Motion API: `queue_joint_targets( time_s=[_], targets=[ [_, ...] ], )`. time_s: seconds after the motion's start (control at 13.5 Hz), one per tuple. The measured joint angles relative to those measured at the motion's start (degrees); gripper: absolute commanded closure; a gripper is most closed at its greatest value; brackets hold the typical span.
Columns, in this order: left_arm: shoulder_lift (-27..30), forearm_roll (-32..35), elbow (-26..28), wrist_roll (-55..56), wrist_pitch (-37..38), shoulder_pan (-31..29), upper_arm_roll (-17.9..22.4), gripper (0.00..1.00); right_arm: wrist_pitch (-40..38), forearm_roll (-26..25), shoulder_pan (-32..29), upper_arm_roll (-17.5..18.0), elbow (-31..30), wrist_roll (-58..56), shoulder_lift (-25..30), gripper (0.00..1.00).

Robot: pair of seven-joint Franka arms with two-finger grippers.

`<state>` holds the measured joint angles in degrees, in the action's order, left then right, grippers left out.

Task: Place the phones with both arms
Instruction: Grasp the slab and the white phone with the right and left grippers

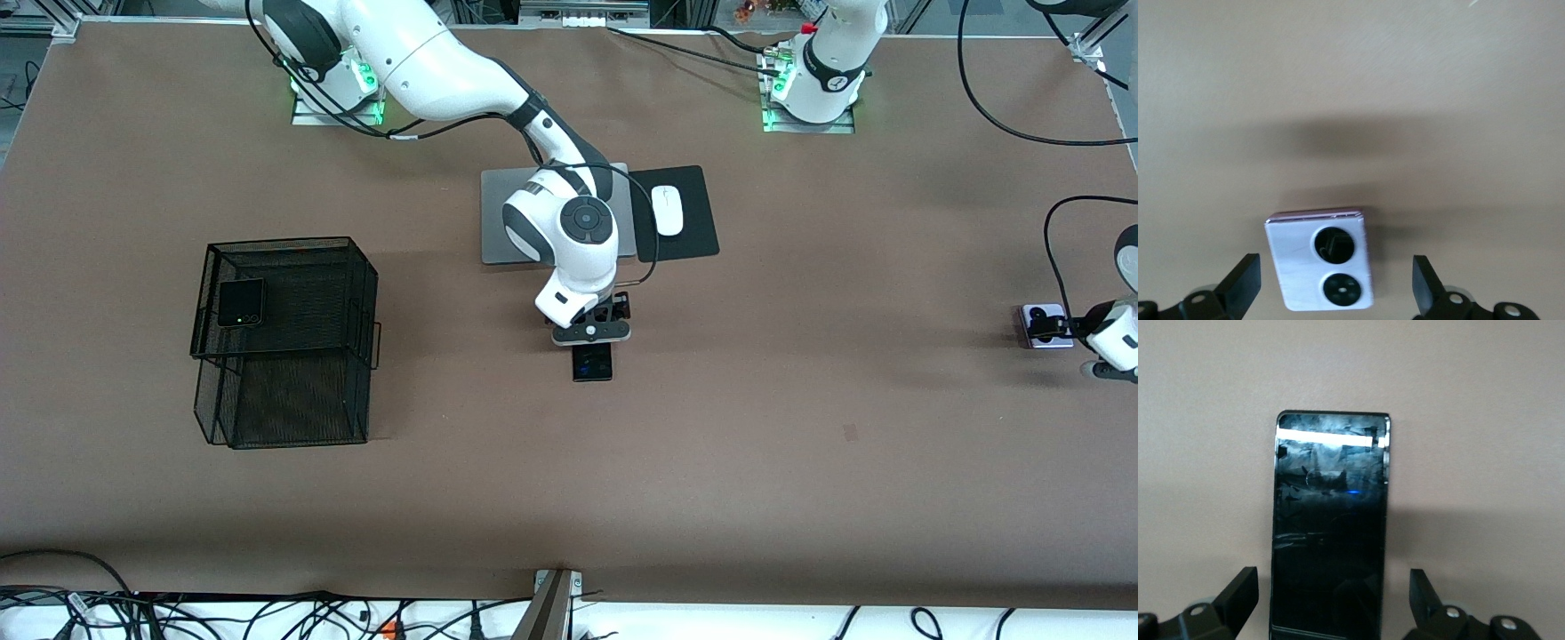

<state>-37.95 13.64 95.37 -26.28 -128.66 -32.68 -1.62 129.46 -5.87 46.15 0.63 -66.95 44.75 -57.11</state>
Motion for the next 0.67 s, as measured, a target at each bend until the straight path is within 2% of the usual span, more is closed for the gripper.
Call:
queue_joint_targets(
  time_s=[0.22, 0.45, 0.67],
  targets=[
    [-0.11, 0.0, 3.38, -0.35, -6.98, -2.23, -0.11, 0.0, 1.33, -0.21, 0.3, 0.0, 0.01, -0.08, -0.92, 0.0],
    [-0.79, 0.0, 5.2, -0.36, -9.54, -3.44, -0.21, 0.0, 1.89, -0.33, 0.43, 0.01, 0.01, -0.08, -1.56, 0.01],
    [-2.16, 0.0, 5.41, -0.59, -11.32, -4.63, -0.9, 0.0, 2.13, -0.41, 0.43, 0.0, 0.01, -0.08, -1.99, 0.28]
  ],
)
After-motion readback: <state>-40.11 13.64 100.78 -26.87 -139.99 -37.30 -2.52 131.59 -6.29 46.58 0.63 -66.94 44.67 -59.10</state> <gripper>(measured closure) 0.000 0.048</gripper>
